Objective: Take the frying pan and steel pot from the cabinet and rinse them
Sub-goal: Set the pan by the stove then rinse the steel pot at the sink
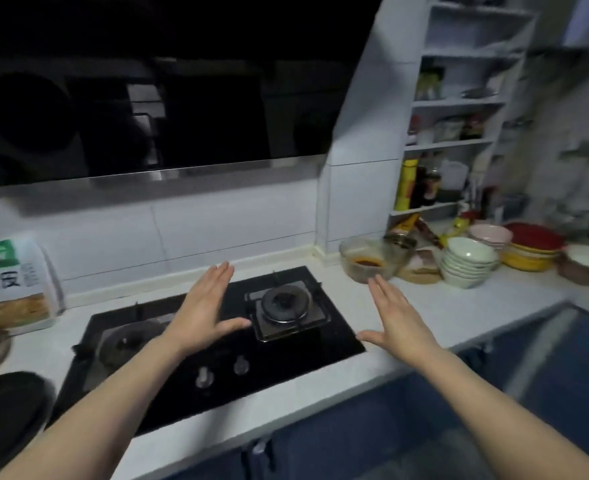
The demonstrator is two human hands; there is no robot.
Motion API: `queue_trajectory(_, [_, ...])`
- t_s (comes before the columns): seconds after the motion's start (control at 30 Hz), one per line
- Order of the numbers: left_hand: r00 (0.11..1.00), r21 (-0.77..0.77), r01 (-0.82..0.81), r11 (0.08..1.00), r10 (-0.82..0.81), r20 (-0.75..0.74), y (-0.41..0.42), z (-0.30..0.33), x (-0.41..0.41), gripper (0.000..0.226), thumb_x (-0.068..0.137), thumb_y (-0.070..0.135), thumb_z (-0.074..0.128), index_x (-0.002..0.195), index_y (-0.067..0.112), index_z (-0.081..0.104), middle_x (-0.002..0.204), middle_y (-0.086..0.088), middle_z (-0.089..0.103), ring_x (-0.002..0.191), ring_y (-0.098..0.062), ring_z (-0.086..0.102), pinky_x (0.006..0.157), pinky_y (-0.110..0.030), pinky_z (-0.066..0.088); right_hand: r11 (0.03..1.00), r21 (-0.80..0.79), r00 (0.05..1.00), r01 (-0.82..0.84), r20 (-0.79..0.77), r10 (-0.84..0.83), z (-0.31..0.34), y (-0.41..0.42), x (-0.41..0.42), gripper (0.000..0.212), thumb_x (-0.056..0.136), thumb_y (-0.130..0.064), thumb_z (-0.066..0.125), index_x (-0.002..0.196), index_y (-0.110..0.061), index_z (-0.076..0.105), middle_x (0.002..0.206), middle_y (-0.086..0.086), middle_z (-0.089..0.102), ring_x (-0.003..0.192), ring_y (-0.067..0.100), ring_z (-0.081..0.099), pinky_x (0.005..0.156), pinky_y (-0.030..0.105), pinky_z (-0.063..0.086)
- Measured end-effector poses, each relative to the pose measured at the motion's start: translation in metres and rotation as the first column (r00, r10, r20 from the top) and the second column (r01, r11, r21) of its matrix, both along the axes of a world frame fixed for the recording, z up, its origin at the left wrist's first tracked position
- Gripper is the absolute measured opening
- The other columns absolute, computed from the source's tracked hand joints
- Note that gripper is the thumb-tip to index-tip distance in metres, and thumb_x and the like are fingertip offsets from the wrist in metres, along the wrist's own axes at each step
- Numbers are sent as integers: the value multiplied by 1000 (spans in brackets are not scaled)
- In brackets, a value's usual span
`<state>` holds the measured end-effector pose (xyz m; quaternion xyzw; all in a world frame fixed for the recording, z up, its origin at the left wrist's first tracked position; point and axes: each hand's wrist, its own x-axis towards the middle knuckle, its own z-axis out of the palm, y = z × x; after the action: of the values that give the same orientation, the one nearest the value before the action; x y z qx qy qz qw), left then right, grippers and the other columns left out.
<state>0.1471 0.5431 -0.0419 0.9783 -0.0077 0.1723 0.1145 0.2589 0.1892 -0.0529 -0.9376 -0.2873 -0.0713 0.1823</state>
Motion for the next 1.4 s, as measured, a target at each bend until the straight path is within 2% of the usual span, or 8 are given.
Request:
queue_trajectory(0.17, [963, 4, 268, 963, -268, -21, -141, 8, 85, 122, 62, 94, 33, 153, 17, 9, 160, -3, 5, 148, -18, 0, 120, -36, 6, 962, 16, 962, 274, -17, -274, 11, -163, -5, 106, 82, -49, 72, 157, -14, 4, 164, 6, 2, 150, 22, 6, 122, 34, 12])
queue_trajectory(0.27, [914, 21, 405, 914, -405, -18, -224, 13, 134, 122, 62, 95, 30, 154, 18, 8, 160, 0, 2, 148, -19, 0, 121, -38, 8, 906, 14, 906, 423, -21, -423, 13, -252, -15, 110, 81, -52, 72, 157, -17, 0, 164, 2, -1, 151, 22, 6, 122, 38, 18])
queue_trajectory(0.63, [629, 18, 777, 629, -778, 4, -533, 13, 287, 115, 67, 89, 37, 154, 23, -1, 160, 3, -5, 147, -15, -4, 117, -29, 0, 576, 24, 577, 817, -2, -817, 13, -505, -45, 110, 82, -56, 67, 156, -19, -6, 164, -2, -7, 151, 19, 2, 122, 35, 14])
queue_trajectory(0.7, [548, 28, 836, 548, -836, -13, -587, 13, 306, 113, 70, 86, 42, 154, 22, 0, 160, 2, -5, 147, -15, -5, 117, -28, -1, 506, 36, 507, 861, 3, -862, 15, -541, -49, 110, 82, -56, 68, 157, -19, -4, 164, -1, -7, 151, 20, 2, 123, 36, 14])
queue_trajectory(0.83, [395, 37, 918, 394, -919, -13, -692, 17, 338, 114, 69, 88, 43, 154, 22, 3, 160, 3, -3, 148, -15, -5, 121, -38, 7, 371, 58, 369, 927, 38, -929, 18, -604, -69, 109, 82, -56, 67, 156, -20, -4, 164, -2, -5, 151, 18, 1, 122, 33, 9])
queue_trajectory(1.0, [253, 20, 967, 252, -967, -20, -816, 16, 341, 115, 68, 89, 38, 154, 23, 1, 161, 2, -3, 148, -15, -7, 121, -35, 4, 207, 52, 207, 977, -8, -978, 14, -678, -107, 107, 84, -55, 65, 156, -18, -5, 164, 0, -8, 151, 18, -2, 123, 33, 7])
queue_trajectory(1.17, [179, -2, 984, 179, -984, -21, -927, 7, 326, 123, 58, 97, 26, 154, 23, 1, 160, 8, -6, 147, -10, -8, 120, -31, 2, 110, 25, 110, 994, -12, -994, 5, -753, -130, 107, 85, -54, 65, 156, -17, -7, 164, 1, -8, 151, 19, -1, 123, 34, 9])
queue_trajectory(1.4, [172, -37, 984, 172, -985, -13, -1052, -13, 323, 126, 54, 100, 24, 154, 26, 6, 159, 12, -2, 147, -11, -6, 120, -32, 7, 122, -62, 122, 991, 5, -992, 1, -874, -121, 106, 87, -56, 62, 155, -14, -8, 164, 3, -8, 151, 20, -1, 120, 28, 4])
